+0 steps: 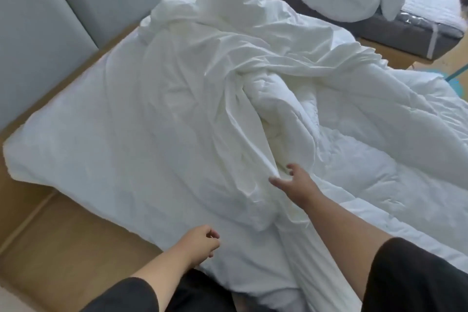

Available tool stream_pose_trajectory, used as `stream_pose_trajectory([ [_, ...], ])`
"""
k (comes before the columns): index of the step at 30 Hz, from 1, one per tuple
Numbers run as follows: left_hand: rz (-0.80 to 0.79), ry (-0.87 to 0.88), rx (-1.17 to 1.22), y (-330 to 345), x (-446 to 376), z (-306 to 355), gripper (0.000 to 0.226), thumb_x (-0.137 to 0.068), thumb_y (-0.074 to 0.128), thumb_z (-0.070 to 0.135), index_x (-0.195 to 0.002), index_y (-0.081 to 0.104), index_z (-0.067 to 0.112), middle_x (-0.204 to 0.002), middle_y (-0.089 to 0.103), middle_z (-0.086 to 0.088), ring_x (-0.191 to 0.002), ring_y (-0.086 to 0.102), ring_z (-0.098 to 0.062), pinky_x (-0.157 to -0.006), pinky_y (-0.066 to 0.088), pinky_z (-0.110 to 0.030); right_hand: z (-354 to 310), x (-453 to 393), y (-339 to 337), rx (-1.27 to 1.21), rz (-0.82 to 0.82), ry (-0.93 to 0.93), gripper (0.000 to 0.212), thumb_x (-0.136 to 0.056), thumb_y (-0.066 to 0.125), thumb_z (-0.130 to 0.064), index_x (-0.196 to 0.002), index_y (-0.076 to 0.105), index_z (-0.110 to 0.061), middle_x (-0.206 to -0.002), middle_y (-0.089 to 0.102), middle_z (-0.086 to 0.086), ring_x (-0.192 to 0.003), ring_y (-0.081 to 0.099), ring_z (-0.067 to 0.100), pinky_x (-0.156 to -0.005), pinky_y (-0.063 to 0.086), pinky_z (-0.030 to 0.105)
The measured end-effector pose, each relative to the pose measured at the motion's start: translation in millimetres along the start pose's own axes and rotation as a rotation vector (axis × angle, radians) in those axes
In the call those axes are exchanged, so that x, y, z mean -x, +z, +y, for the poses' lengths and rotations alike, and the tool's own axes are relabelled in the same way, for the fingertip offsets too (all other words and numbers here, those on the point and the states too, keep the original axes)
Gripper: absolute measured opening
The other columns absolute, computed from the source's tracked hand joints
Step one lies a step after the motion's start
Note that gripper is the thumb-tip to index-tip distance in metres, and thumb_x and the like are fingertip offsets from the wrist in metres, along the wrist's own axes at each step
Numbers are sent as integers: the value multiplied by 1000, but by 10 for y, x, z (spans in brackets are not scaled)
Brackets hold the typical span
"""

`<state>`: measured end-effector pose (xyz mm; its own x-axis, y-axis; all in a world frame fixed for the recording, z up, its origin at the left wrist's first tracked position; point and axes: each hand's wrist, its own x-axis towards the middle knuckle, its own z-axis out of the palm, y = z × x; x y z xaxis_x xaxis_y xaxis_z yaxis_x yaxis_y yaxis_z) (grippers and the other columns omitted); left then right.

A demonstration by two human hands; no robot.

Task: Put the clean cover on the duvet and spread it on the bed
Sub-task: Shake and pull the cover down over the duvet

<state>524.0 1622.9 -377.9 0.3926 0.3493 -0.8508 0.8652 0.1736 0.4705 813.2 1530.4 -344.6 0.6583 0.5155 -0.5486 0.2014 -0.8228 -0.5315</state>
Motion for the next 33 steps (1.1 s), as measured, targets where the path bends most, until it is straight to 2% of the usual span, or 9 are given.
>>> stream_pose_trajectory([
  [3,-57,-100,137,-272,-378,-20,14,-92,58,20,-104,63,17,-99,68,-6,-74,60,-16,-66,45,-27,-135,-247,413,396,-94,53,138,-42,61,-89,-156,5,-36,-158,32,-5,-145,33,25,-117,9,65],
  [6,-135,-176,195,-471,-618,-22,16,-97,55,23,-109,61,15,-103,66,-5,-77,61,-17,-69,47,-28,19,-422,695,637,-145,162,147,-47,68,-83,-151,-24,-36,-163,15,10,-151,17,35,-115,-6,70],
  [8,-173,-206,204,-560,-717,-52,16,-98,55,25,-110,61,16,-106,67,-6,-78,62,-17,-70,48,-30,173,-523,731,713,-98,260,129,-64,71,-67,-154,-14,-29,-148,34,15,-141,34,38,-117,10,65],
  [10,-194,-229,208,-629,-795,-74,17,-99,55,25,-112,60,16,-108,68,-7,-81,63,-19,-72,49,-30,253,-621,694,676,-30,269,78,-78,63,-46,-142,26,-20,-104,54,4,-102,58,32,-94,44,50],
  [12,-211,-259,244,-664,-842,-85,20,-100,54,26,-115,60,13,-110,68,-9,-84,65,-21,-74,49,-32,216,-634,658,549,-8,253,36,-83,58,-32,-112,43,-18,-82,50,-2,-76,54,26,-72,45,39],
  [14,-247,-296,307,-663,-856,-42,28,-100,56,33,-119,61,12,-116,68,-10,-88,67,-22,-79,50,-35,132,-520,589,404,-15,243,24,-81,58,-27,-102,48,-20,-83,54,-3,-79,54,27,-69,42,36],
  [20,-471,-405,569,-448,-801,376,95,-75,67,77,-149,39,24,-149,47,-4,-126,56,-35,-95,39,-58,-92,297,-7,-72,-8,166,25,-61,55,-21,-83,62,-31,-80,69,-8,-82,65,19,-74,53,39],
  [27,-442,-37,1177,-128,-454,1282,57,-77,75,29,-131,66,13,-133,65,-15,-116,65,-35,-98,53,-50,-191,797,-493,-282,-34,109,40,-52,59,-25,-91,67,-28,-84,72,-9,-73,65,7,-64,52,28],
  [33,-42,292,1012,-369,-18,1674,35,-88,62,14,-121,71,9,-118,73,-14,-108,70,-33,-96,55,-55,-260,869,-567,-305,-250,84,57,-59,72,-28,-110,62,-50,-102,73,-18,-92,71,4,-83,60,33],
])
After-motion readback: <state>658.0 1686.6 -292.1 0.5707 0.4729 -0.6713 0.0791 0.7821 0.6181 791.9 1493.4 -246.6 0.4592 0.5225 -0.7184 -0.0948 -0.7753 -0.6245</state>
